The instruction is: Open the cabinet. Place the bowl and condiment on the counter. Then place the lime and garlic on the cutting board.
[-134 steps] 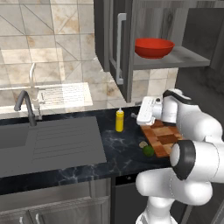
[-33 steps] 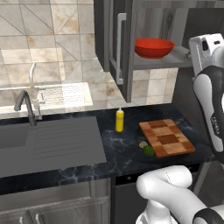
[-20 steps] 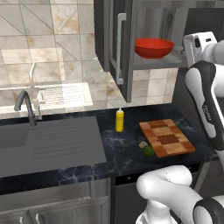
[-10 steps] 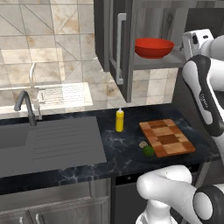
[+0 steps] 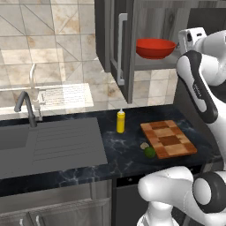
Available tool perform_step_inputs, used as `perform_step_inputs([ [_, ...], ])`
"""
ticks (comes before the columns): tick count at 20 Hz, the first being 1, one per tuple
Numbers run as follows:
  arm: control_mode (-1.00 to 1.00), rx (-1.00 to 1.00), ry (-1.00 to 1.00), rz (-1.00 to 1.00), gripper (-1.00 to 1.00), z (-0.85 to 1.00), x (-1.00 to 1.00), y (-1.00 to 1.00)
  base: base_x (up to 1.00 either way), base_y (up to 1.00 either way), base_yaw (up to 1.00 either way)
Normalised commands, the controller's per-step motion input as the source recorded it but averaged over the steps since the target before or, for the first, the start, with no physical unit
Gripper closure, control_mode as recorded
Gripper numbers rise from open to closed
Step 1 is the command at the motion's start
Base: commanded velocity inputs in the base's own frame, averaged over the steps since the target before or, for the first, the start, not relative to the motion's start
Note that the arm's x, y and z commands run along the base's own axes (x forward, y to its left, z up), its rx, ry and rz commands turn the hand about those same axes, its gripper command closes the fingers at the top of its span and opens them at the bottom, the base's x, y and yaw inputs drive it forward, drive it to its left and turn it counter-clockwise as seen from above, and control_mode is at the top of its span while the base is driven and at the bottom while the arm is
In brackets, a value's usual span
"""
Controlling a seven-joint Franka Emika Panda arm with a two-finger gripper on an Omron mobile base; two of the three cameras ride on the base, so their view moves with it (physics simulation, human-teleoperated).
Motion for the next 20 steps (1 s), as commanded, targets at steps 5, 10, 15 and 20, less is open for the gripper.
perform_step_inputs([
  [5, -1.0, 0.0, 0.0, 0.0, -1.0, 0.0, 0.43, 0.0, 0.0, 0.0, 0.0],
  [10, -1.0, 0.0, 0.0, 0.0, -1.0, 0.0, 0.35, -0.02, 0.0, 0.0, 0.0],
  [15, -1.0, 0.0, 0.0, 0.0, -1.0, 0.0, 0.31, -0.04, 0.0, 0.0, 0.0],
  [20, -1.0, 0.0, 0.0, 0.0, -1.0, 0.0, 0.29, -0.04, 0.0, 0.0, 0.0],
])
